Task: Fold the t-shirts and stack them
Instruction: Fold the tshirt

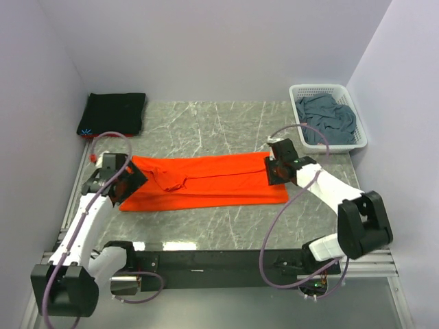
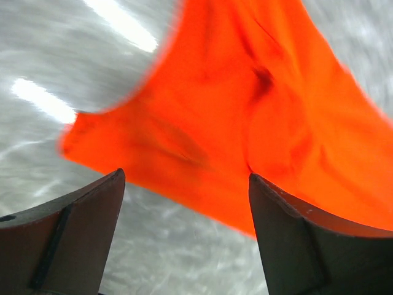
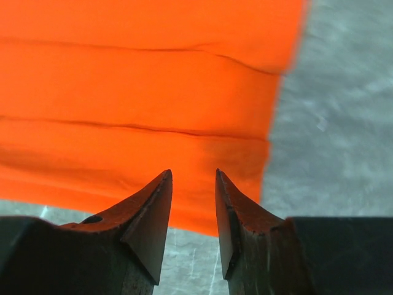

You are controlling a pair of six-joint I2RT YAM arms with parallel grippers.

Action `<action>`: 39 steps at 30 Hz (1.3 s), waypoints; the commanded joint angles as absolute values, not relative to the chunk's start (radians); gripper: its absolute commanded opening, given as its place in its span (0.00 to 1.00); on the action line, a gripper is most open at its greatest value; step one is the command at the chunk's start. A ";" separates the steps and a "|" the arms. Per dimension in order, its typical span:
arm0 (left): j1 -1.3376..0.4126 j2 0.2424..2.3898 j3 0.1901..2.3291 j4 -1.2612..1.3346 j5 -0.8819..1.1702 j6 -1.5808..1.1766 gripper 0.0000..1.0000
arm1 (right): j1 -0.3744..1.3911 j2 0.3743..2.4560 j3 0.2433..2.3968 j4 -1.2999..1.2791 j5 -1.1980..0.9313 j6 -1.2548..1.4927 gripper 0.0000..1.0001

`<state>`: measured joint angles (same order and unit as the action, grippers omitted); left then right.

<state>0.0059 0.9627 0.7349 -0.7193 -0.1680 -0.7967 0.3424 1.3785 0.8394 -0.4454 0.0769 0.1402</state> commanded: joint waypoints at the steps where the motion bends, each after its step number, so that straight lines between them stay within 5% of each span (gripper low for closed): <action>1: -0.106 0.942 0.749 -0.667 -0.103 -0.726 0.85 | 0.390 1.439 0.914 -0.462 0.026 -0.035 0.42; 17: -0.442 1.116 0.739 -0.525 0.003 -0.683 0.83 | 0.543 1.739 1.137 -0.583 -0.072 -0.215 0.42; 39: -0.670 1.321 0.798 -0.502 -0.090 -0.701 0.83 | 0.560 1.802 1.178 -0.568 -0.026 -0.247 0.35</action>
<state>-0.6407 1.2987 0.7467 -0.5346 -0.0525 -0.7002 0.5522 1.8019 1.1389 -0.5800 -0.0540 -0.2298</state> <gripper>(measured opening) 0.829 0.350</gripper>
